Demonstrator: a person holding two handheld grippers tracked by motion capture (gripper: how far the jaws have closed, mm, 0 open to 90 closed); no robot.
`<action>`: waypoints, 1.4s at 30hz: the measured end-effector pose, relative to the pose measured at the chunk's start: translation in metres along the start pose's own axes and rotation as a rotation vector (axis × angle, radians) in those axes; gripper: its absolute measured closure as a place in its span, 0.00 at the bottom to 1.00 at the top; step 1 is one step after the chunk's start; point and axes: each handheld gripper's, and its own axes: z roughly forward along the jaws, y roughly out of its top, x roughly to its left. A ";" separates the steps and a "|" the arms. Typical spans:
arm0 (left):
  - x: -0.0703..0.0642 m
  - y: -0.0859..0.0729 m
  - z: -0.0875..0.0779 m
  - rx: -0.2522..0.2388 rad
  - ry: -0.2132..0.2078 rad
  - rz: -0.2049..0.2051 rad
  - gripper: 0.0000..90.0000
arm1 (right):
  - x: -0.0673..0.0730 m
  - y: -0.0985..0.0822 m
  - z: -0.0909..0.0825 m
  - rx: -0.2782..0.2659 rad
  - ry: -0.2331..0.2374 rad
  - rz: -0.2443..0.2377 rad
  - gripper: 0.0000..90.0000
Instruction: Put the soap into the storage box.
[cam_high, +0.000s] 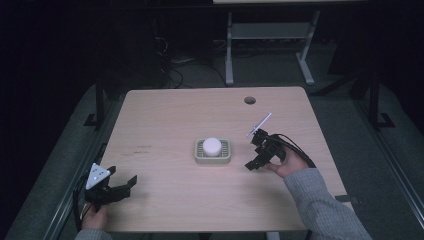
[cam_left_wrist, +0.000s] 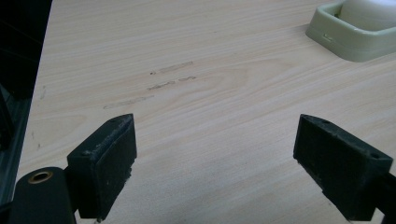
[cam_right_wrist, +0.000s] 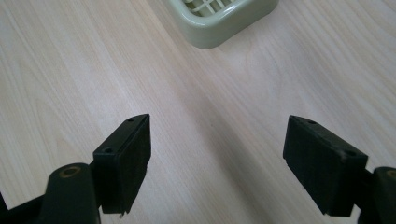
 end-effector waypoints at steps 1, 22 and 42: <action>0.000 0.000 0.000 0.001 0.000 0.000 0.14 | 0.000 -0.001 -0.001 -0.002 -0.002 0.003 0.25; -0.001 -0.001 -0.001 0.008 0.003 0.005 0.14 | -0.001 -0.038 0.002 -0.033 0.012 0.055 0.25; -0.002 -0.002 0.000 0.008 0.001 0.014 0.14 | 0.001 -0.075 -0.003 -0.045 0.002 0.091 0.25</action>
